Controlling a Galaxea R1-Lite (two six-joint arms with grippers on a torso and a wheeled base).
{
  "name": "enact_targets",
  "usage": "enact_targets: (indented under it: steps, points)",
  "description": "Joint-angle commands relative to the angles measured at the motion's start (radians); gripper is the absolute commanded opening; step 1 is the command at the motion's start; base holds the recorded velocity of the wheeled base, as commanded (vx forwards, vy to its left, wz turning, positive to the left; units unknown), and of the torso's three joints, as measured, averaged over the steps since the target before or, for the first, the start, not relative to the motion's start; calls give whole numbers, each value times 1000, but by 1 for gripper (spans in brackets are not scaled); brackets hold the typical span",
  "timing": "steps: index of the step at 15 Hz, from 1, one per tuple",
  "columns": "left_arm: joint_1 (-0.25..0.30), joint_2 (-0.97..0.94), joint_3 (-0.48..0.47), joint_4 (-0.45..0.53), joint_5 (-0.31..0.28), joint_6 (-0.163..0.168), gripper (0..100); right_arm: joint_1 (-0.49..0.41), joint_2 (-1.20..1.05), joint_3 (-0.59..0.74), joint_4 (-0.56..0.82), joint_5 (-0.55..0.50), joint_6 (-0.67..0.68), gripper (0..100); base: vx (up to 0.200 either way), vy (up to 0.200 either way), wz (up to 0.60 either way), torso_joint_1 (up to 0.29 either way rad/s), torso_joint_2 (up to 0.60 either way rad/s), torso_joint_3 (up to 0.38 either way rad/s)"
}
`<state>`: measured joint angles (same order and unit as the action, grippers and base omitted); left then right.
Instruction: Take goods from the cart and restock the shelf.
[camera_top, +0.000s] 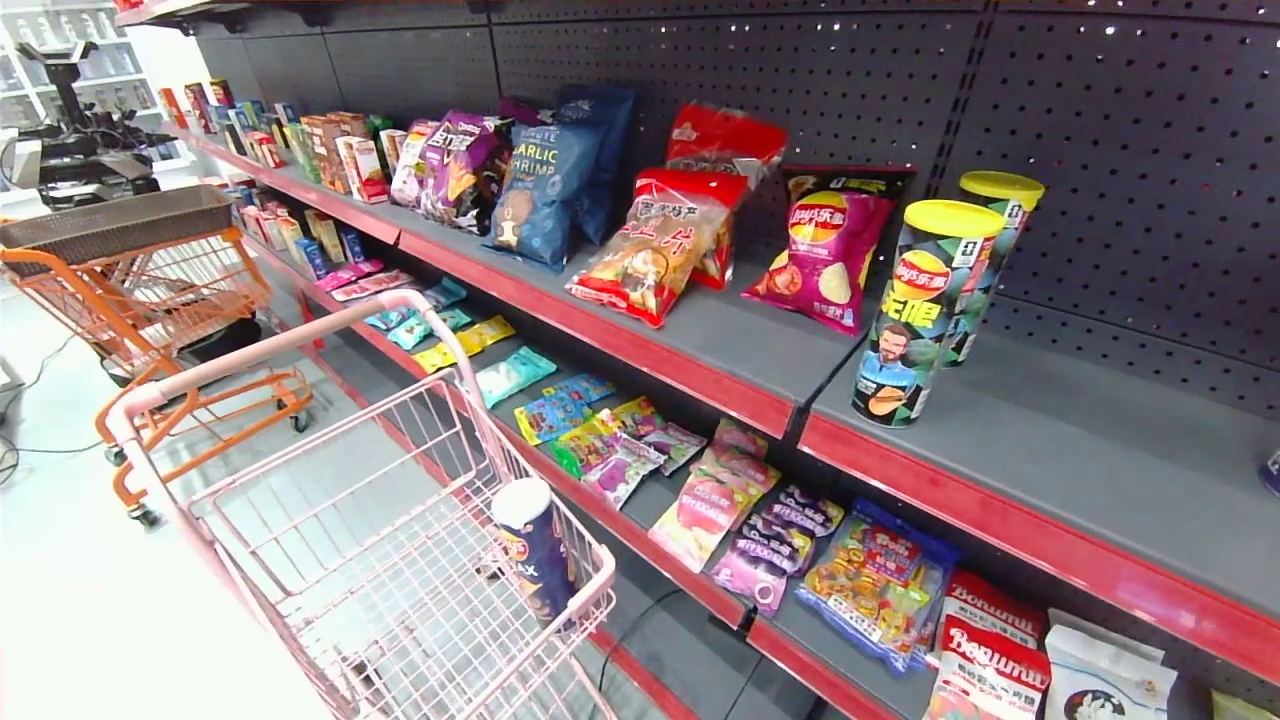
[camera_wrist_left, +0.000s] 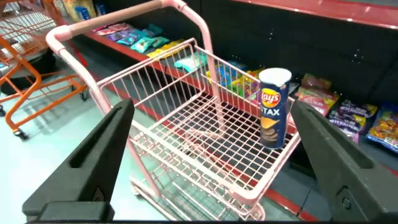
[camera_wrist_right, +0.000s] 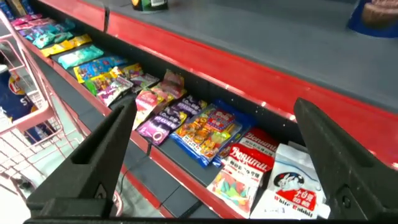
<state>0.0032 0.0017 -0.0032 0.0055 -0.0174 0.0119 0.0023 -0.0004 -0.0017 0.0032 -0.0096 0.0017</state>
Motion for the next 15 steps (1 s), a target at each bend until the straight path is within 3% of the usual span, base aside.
enact_targets:
  steps: [1,15]
  points:
    - [0,1,0,1,1,0,100,-1,0,0,0,0,0,100,0,0,0,-144,334,193]
    - [0,1,0,1,1,0,100,-1,0,0,0,0,1,100,0,0,0,-181,503,321]
